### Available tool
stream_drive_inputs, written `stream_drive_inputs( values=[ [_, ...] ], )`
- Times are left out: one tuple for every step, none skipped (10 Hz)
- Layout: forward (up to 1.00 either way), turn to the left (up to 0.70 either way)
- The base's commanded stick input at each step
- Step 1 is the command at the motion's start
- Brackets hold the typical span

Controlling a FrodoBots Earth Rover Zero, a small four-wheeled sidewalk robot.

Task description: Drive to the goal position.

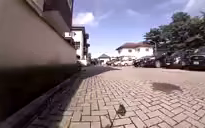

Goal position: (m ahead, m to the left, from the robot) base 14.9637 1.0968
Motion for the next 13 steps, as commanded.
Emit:
stream_drive_inputs(
  values=[
    [0.69,0.03],
    [0.69,0.03],
    [0.69,0.03],
    [0.69,0.03],
    [0.69,0.03],
    [0.69,0.03],
    [0.69,0.03],
    [0.69,0.03],
    [0.69,0.03],
    [0.69,0.03],
    [0.69,0.03],
    [0.69,0.03],
    [0.69,0.03]
  ],
)
